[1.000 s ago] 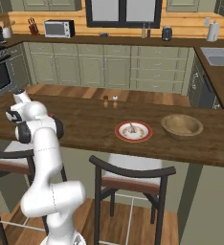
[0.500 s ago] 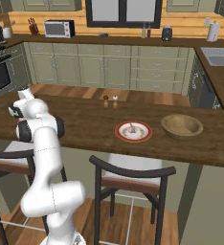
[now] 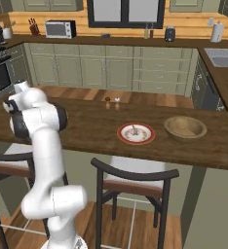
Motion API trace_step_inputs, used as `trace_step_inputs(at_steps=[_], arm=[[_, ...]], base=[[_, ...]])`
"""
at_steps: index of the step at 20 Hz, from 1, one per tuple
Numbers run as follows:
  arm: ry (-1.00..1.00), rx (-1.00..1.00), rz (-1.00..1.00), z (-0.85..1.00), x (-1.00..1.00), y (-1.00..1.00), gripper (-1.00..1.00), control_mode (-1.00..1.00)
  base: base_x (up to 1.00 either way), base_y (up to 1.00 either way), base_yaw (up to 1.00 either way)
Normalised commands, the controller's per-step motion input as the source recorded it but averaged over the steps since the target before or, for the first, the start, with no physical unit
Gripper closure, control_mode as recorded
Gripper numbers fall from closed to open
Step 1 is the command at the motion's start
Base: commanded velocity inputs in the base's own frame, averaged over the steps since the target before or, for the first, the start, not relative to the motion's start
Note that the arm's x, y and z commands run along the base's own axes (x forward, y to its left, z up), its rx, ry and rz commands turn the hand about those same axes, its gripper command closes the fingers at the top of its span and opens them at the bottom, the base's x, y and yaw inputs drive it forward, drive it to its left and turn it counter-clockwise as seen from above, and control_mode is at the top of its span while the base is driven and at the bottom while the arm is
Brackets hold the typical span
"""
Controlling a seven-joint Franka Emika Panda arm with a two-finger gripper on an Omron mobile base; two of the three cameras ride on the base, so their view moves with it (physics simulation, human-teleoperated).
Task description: Pick the chicken drumstick and garlic from their plates and place them in the bowl. Then put the bowl in the fridge.
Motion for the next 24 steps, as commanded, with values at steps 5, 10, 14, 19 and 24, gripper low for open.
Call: trace_step_inputs(at_steps=[5,10,14,19,24], arm=[[0.0,0.12,0.0,0.65,-0.97,-0.75,1.0,-1.0],[0.0,0.1,-0.03,0.68,-0.95,-0.9,1.0,-1.0],[0.0,0.05,-0.08,0.59,-0.83,-0.95,1.0,-1.0],[-0.05,0.01,-0.08,0.65,-0.64,-0.93,1.0,-1.0],[0.0,0.0,-0.14,0.21,-0.3,-0.84,1.0,-1.0]], base=[[0.0,0.0,0.0],[0.0,0.0,0.0],[0.0,0.0,0.0],[0.0,0.0,0.0],[0.0,0.0,0.0]])
